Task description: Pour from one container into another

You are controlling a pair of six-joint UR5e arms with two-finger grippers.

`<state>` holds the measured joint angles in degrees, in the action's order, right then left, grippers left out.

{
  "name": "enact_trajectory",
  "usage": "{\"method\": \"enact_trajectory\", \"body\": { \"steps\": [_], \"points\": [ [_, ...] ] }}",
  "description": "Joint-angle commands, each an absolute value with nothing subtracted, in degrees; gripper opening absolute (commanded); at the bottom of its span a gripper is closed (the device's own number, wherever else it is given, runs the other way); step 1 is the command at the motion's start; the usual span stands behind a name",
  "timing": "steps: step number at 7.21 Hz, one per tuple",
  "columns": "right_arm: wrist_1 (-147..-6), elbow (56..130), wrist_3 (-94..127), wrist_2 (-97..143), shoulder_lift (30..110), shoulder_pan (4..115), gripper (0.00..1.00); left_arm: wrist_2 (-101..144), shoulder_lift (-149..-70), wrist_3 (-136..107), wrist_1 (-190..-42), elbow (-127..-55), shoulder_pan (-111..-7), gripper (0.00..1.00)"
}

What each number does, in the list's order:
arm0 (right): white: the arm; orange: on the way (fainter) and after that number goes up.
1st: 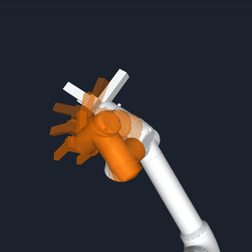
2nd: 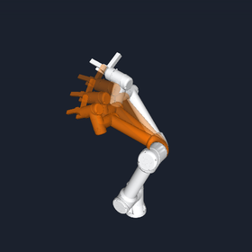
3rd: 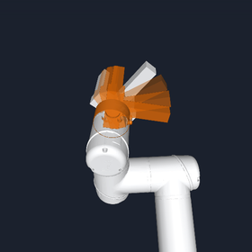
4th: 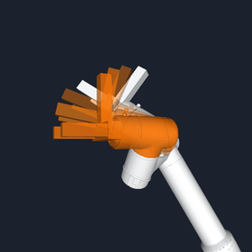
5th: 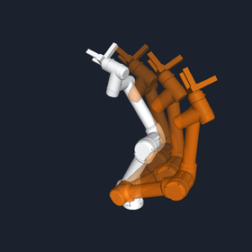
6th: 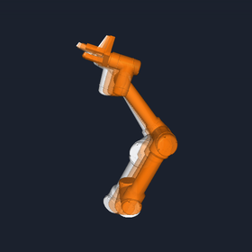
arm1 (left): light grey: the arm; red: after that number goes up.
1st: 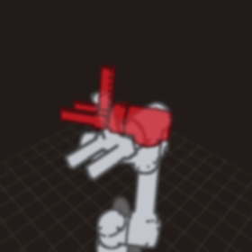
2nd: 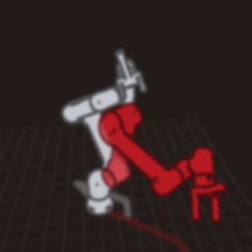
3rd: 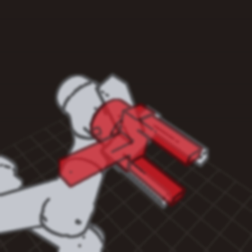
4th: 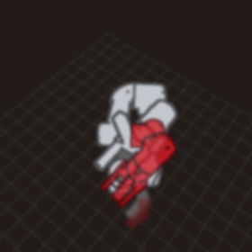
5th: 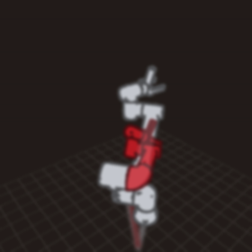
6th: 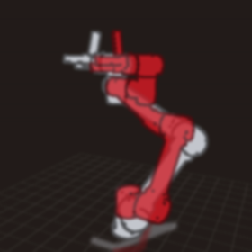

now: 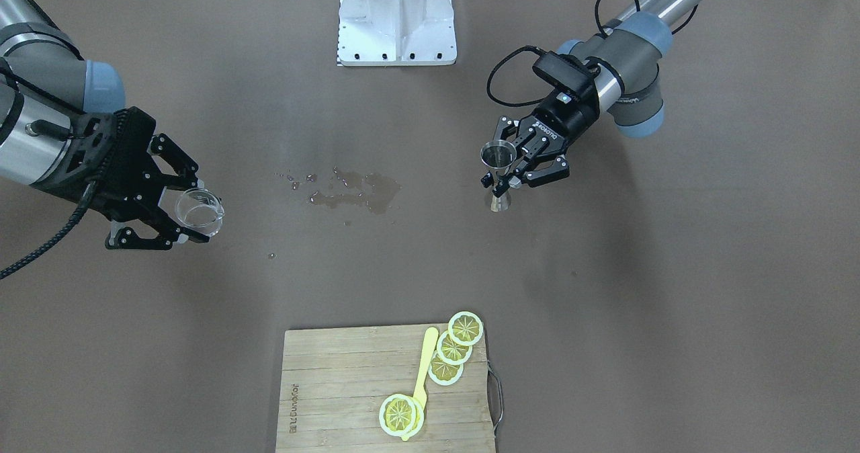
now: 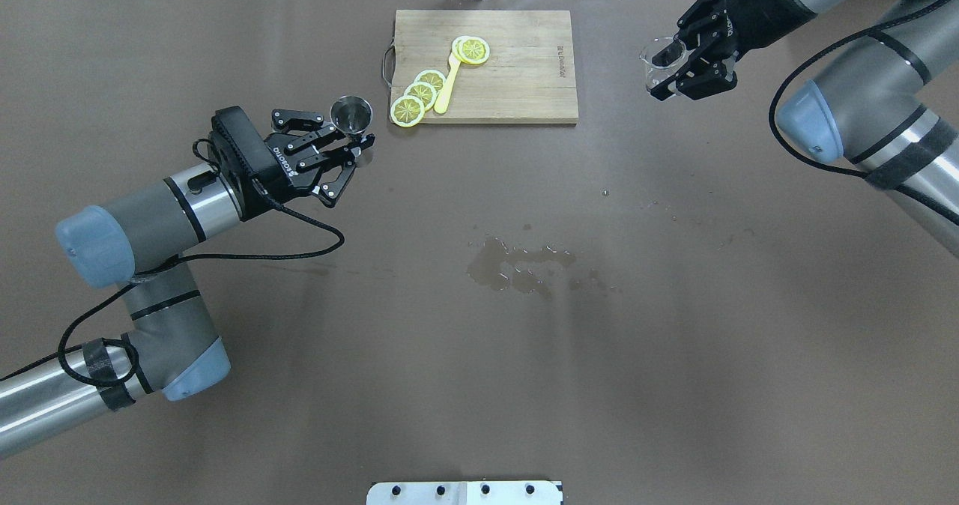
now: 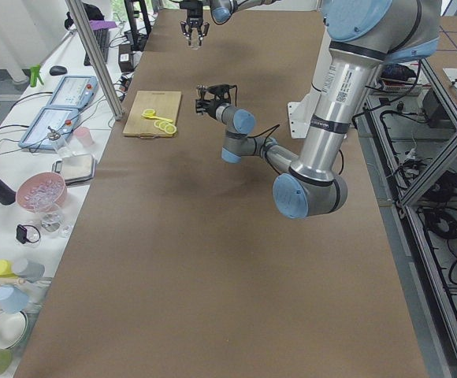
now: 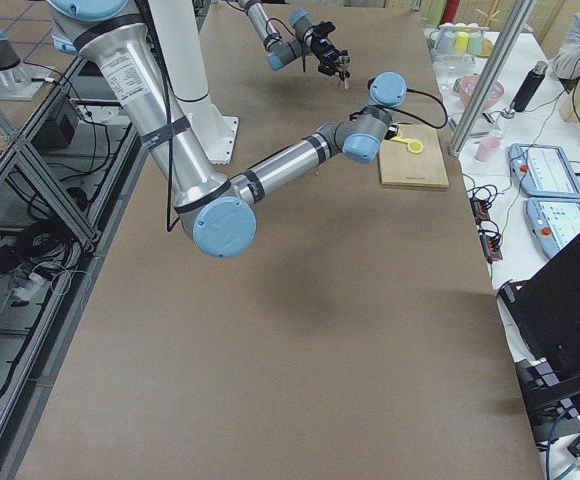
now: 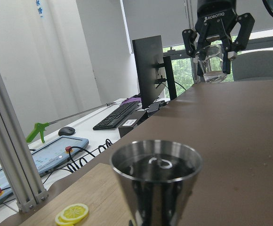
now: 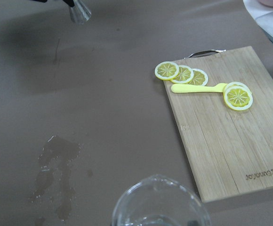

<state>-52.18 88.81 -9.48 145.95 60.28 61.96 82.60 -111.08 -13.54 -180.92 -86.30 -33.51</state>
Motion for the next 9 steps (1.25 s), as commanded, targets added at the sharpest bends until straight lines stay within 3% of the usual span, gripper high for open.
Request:
{"method": "enact_trajectory", "body": {
  "steps": [1, 5, 9],
  "points": [
    [-38.03, 86.41, 1.72, 145.29, 61.86, 61.44, 0.0, 82.44, -109.6, -13.62, -181.31, -86.4, -33.75, 0.0],
    [-22.53, 85.34, 7.53, 144.05, 69.24, 60.47, 0.0, 81.66, -109.25, -18.63, -181.76, -86.31, -35.24, 0.0],
    [-4.69, 78.24, 12.03, 136.7, 73.29, 55.66, 0.0, 74.73, -107.06, -27.55, -180.97, -85.87, -35.25, 0.0]
  ]
}}
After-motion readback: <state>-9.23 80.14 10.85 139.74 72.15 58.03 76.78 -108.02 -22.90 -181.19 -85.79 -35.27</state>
